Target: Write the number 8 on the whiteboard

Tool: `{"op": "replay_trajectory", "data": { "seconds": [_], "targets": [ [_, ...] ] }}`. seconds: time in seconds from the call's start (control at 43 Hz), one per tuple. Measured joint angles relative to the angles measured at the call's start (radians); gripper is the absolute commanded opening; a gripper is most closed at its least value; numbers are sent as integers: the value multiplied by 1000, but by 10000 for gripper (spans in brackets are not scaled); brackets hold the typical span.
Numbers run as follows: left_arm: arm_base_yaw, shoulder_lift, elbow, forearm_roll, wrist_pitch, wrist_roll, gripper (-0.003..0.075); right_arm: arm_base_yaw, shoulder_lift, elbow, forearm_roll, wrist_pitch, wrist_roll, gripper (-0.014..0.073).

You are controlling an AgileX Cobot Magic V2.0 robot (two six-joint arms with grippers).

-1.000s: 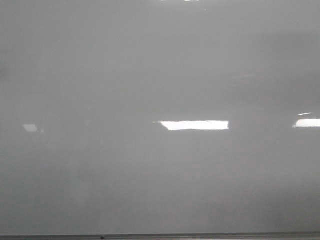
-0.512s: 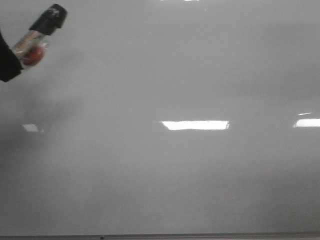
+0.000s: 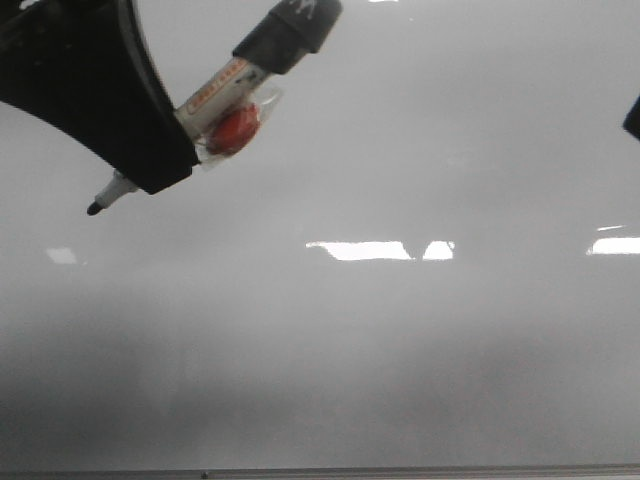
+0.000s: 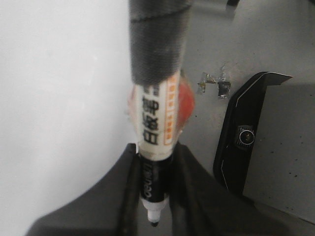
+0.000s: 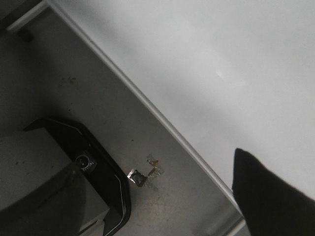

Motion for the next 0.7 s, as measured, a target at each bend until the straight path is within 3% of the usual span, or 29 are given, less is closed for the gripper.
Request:
{"op": "replay_trajectory", "data": {
  "seconds": [0.233, 0.419, 0.698],
  "targets": [
    [-92, 80, -64, 0, 46, 14, -10, 124, 86, -50, 114, 17, -227, 617],
    [-145, 113, -85, 10, 49, 28, -10, 177, 141, -70, 248, 14, -383, 521],
    [-154, 117, -89, 22, 53, 28, -10, 181, 203, -74, 342, -1, -458, 464]
  ]
}}
